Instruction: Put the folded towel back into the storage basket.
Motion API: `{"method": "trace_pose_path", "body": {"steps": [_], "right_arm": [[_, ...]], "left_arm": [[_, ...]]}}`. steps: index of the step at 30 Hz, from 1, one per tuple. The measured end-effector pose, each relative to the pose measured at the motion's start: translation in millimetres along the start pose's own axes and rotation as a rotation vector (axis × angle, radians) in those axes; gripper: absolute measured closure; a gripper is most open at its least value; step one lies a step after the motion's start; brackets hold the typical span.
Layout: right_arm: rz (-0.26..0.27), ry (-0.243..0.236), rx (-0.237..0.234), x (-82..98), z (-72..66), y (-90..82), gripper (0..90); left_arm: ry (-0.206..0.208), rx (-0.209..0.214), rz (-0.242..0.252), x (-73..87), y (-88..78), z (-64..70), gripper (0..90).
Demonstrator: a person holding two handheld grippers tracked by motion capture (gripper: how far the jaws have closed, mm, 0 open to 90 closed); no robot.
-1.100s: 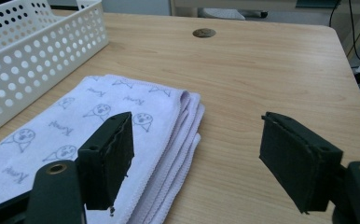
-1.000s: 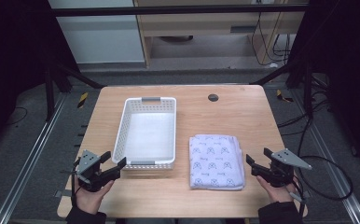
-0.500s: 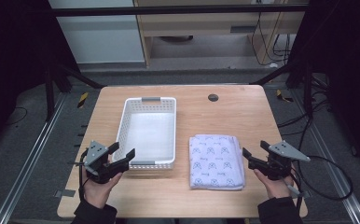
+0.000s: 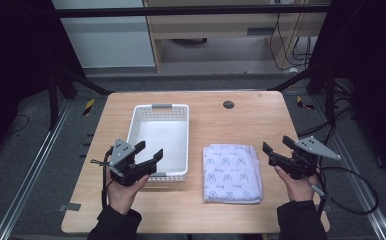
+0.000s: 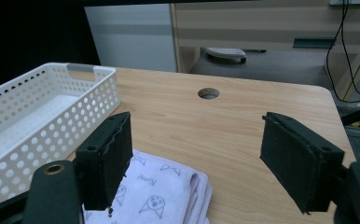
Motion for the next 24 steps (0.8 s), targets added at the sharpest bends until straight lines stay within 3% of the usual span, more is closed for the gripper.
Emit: {"method": "trace_pose_path", "body": {"steps": [8, 13, 24], "right_arm": [[-0.003, -0.009, -0.003, -9.0, -5.2, 7.7, 24.8], [-0.01, -0.007, -0.014, -10.7, -8.8, 14.3, 24.8], [-0.025, -0.007, -0.022, -13.4, -13.8, 32.1, 24.4]], "left_arm": [[0.015, 0.028, -0.021, 0.0, 18.3, 23.1, 32.5], [0.001, 0.047, -0.026, 1.0, 27.4, 35.3, 33.2], [0.034, 0.07, -0.069, 12.6, 49.1, 63.6, 35.1]]}}
Point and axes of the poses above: each handheld gripper's, and its own axes: y roughly forward along the jaws, x roughly out of its underside, z roughly to its right, the point moved 9 cm from there along y, roughly forward along the jaws, and after that the axes turned 2 degrees about -y, right-handed, at the moved point
